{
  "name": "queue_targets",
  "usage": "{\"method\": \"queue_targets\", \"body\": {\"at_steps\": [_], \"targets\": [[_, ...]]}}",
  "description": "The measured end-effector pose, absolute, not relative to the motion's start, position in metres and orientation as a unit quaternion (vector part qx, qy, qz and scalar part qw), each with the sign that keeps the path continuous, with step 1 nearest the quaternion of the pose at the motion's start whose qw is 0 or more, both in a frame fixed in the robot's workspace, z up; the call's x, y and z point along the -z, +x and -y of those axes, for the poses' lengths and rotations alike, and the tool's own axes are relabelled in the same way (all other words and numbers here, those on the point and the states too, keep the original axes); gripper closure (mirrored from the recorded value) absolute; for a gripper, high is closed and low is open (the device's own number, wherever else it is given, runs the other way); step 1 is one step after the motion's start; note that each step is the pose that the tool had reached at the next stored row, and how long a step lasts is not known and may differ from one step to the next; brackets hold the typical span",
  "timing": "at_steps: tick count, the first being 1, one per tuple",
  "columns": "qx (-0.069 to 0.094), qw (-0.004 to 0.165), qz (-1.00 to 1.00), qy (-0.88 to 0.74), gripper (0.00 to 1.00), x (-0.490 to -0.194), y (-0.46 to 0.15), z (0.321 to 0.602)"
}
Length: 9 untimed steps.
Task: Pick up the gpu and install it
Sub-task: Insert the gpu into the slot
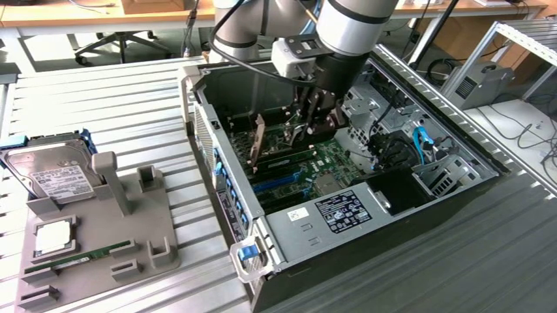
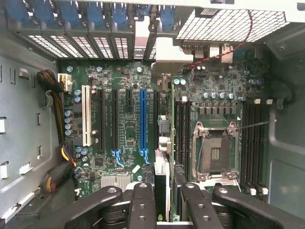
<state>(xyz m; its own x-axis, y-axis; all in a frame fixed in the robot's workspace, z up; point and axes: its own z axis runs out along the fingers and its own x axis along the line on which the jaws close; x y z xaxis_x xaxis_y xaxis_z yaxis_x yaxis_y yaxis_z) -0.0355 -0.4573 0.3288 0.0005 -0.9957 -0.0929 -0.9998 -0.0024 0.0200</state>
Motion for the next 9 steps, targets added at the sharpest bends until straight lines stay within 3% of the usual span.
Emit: {"method": "queue_targets", "body": {"at_steps": [9], "targets": [[-0.040, 0.026, -0.706, -0.707, 0.74, -0.3281, -0.0378, 0.4593]]}}
